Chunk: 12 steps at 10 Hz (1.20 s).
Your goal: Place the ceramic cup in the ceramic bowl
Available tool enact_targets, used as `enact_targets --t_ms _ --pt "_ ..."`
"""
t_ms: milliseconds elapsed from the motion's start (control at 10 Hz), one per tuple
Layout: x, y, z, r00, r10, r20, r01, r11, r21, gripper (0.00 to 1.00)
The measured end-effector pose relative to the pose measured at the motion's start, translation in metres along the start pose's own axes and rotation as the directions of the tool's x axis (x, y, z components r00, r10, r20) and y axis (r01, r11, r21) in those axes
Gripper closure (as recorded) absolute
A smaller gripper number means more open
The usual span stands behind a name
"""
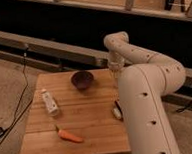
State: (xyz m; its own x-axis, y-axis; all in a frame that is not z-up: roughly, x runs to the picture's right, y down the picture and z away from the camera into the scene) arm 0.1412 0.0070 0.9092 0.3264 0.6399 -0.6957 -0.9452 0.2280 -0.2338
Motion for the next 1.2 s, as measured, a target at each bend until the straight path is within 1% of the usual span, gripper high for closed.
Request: enact_targets --t_ms 100,300,400,600,700,800,1000,1100,1200 --pt "0.001 0.0 -0.001 1.0 0.003 -0.001 -0.003 1.0 0.003 1.0" --pt "0.002 0.0 -0.008 1.0 -0.003 -0.003 0.003 1.0 0.018 1.0" --pt "0.003 0.001 -0.013 1.0 -0.017 -0.008 0.017 0.999 0.034 1.0" --pt "0.003 0.01 -0.026 0.998 -0.065 -0.022 0.066 0.995 0.072 1.0" --pt "0.0 0.021 -0.038 0.994 -0.107 -0.029 0.11 0.989 0.099 1.0" --pt "-0.003 0.031 -0.045 0.99 -0.138 -0.032 0.141 0.983 0.116 1.0" --pt "-0.01 0.054 -0.06 0.978 -0.205 -0.038 0.209 0.967 0.149 1.0" --pt "-0.015 0.071 -0.068 0.966 -0.255 -0.047 0.259 0.95 0.174 1.0" --pt "-0.018 0.081 -0.073 0.958 -0.284 -0.052 0.288 0.939 0.189 1.0"
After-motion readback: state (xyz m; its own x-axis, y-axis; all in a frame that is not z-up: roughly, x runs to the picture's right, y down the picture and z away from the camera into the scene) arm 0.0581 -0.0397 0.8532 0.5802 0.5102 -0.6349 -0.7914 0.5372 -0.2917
